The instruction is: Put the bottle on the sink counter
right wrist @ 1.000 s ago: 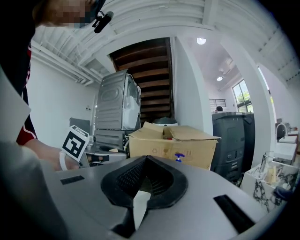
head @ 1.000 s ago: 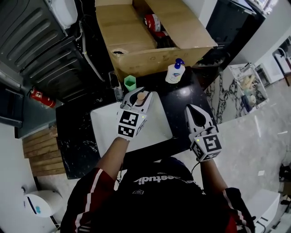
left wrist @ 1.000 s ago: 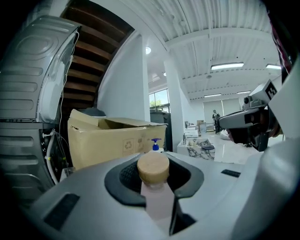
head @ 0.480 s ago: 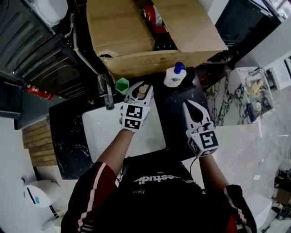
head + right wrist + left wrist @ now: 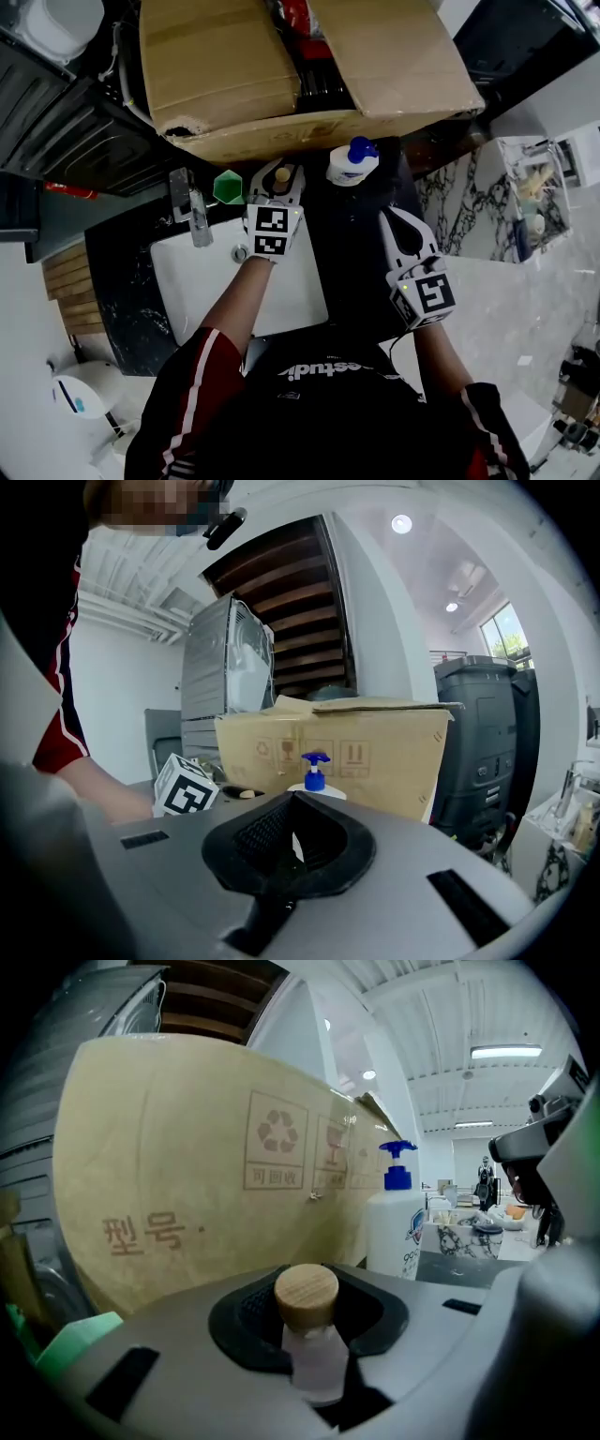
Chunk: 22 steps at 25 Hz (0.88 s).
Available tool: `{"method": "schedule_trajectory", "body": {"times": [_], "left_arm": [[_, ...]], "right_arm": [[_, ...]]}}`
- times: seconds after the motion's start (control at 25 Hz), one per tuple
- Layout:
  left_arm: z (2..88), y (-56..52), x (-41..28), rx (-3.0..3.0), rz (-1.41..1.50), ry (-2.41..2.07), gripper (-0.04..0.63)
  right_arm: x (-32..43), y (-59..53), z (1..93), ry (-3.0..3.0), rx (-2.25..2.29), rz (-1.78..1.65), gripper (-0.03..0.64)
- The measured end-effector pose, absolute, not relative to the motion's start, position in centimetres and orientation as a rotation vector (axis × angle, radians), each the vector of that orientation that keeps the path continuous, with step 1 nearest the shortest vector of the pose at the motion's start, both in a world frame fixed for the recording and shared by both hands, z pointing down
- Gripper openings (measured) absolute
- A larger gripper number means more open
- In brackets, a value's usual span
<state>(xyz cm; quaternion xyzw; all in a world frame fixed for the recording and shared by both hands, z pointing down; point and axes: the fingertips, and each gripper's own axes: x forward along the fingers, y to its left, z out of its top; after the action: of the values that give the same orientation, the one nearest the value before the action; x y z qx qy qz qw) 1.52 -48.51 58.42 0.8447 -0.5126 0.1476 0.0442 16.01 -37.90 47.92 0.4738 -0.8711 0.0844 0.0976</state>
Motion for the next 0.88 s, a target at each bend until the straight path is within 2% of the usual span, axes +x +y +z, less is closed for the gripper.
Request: {"method": "schedule_trajectory", "body": {"times": [0.56, 0.88], "left_arm": [[59.0, -49.5, 1.8, 2.608, 0.464, -1.630, 0.127], [57.6, -48.9, 1.6, 2.638, 0.468, -1.640, 0.166]], "right_arm": [[16.5, -38.3, 49.0, -2.605, 1.391, 0.262, 0.038], [17.1, -37.1, 48.5, -2.589, 1.397, 0.242, 0.038]]}}
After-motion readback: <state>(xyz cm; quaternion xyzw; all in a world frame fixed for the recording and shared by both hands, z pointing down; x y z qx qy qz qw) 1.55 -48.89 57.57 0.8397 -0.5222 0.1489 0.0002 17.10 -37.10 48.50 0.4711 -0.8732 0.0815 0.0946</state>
